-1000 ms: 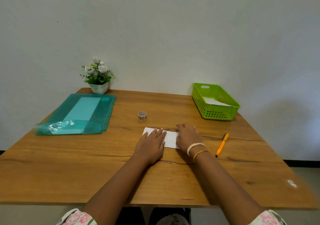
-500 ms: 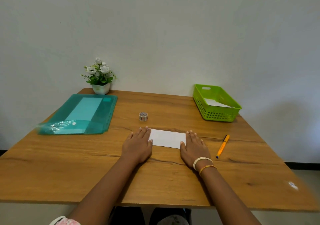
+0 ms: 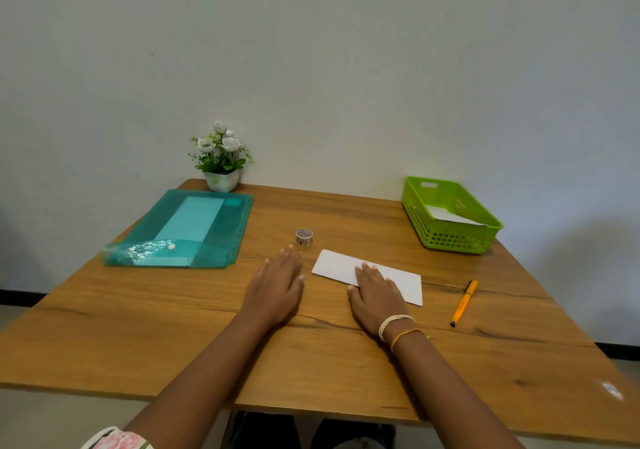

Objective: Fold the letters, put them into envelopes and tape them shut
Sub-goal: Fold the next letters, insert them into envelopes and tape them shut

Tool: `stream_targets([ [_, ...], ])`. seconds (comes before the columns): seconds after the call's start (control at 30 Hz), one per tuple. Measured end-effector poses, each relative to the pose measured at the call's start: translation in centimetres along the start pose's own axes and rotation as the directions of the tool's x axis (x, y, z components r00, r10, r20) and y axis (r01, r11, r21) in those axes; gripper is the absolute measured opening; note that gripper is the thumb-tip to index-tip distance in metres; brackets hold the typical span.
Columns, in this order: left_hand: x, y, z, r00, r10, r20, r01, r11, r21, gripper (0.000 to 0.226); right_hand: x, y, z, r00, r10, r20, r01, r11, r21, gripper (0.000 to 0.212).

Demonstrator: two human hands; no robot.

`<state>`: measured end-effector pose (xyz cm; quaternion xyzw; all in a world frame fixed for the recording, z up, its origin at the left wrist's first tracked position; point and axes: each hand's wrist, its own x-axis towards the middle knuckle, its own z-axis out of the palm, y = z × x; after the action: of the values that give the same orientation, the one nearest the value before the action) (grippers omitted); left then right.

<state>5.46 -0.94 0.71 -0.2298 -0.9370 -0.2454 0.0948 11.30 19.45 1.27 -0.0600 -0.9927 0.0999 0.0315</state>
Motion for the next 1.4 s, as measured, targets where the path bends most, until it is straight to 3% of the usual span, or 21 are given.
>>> stream_targets([
  [0.07,-0.2,-2.0,-1.4,0.997,-0.031,-0.067,0.037,0.996,0.078,0.057,0.4,0.0,-0.4,0.999,0.035,0.002,-0.035,0.999,-0.014,0.056],
  [0.2,-0.1,-6.5,-4.5,0.973,-0.105,-0.207,0.158,0.953,0.257,0.064,0.4,-2.5,0.1,0.985,-0.024,-0.171,0.029,0.999,0.030,0.052],
  [0.27,0.3,-8.6,-5.9,0.959,-0.207,-0.192,0.261,0.912,0.318,0.068,0.4,-4.3,0.7,0.971,-0.083,-0.224,0.093,0.995,0.034,0.049],
  [0.37,1.2,-10.5,-7.0,0.935,-0.349,-0.065,0.348,0.863,0.368,0.062,0.8,-7.3,1.4,0.952,-0.179,-0.249,0.197,0.979,0.048,0.038],
  [0.47,1.2,-10.5,-6.6,0.940,-0.342,-0.006,0.325,0.887,0.327,0.048,1.4,-9.7,1.7,0.936,-0.223,-0.271,0.256,0.962,0.093,0.032],
  [0.6,0.7,-8.1,-5.4,0.965,-0.245,-0.093,0.262,0.920,0.293,0.049,2.2,-12.1,1.6,0.939,-0.229,-0.257,0.275,0.948,0.159,0.039],
  [0.7,0.6,-6.2,-4.5,0.980,-0.151,-0.126,0.170,0.973,0.154,0.043,2.8,-13.6,0.9,0.934,-0.262,-0.241,0.315,0.924,0.215,0.045],
  [0.77,0.6,-5.3,-4.2,0.980,-0.127,-0.152,0.108,0.986,-0.130,0.040,3.4,-14.4,0.1,0.939,-0.286,-0.191,0.329,0.910,0.253,0.050],
  [0.83,0.3,-4.9,-4.4,0.963,-0.162,-0.213,0.072,0.924,-0.375,0.040,4.1,-15.2,-0.6,0.949,-0.302,-0.092,0.316,0.910,0.269,0.060],
  [0.97,0.0,-6.4,-5.5,0.908,-0.233,-0.348,0.108,0.933,-0.342,0.041,5.6,-16.7,-1.3,0.936,-0.325,0.139,0.291,0.931,0.218,0.071],
  [1.03,-0.2,-7.9,-6.4,0.888,-0.267,-0.374,0.159,0.943,-0.293,0.040,6.3,-17.3,-1.2,0.923,-0.339,0.181,0.315,0.938,0.147,0.068],
  [1.1,-0.5,-9.4,-7.2,0.881,-0.294,-0.371,0.214,0.947,-0.241,0.037,6.7,-17.6,-1.2,0.924,-0.349,0.155,0.340,0.937,0.086,0.061],
  [1.2,-1.0,-11.7,-8.0,0.888,-0.341,-0.307,0.282,0.934,-0.220,0.030,6.4,-17.3,-1.4,0.917,-0.397,0.049,0.389,0.914,0.117,0.033],
  [1.27,-1.4,-12.7,-8.4,0.888,-0.394,-0.235,0.297,0.884,-0.360,0.028,5.5,-16.8,-1.4,0.893,-0.449,-0.043,0.451,0.888,0.094,0.019],
  [1.33,-1.5,-13.2,-8.6,0.894,-0.418,-0.163,0.279,0.802,-0.528,0.026,4.3,-16.2,-0.9,0.858,-0.503,-0.102,0.508,0.861,0.032,0.017],
  [1.4,-1.7,-13.2,-8.8,0.916,-0.395,-0.075,0.282,0.765,-0.579,0.022,3.2,-15.6,-0.3,0.844,-0.523,-0.117,0.527,0.850,0.001,0.018],
])
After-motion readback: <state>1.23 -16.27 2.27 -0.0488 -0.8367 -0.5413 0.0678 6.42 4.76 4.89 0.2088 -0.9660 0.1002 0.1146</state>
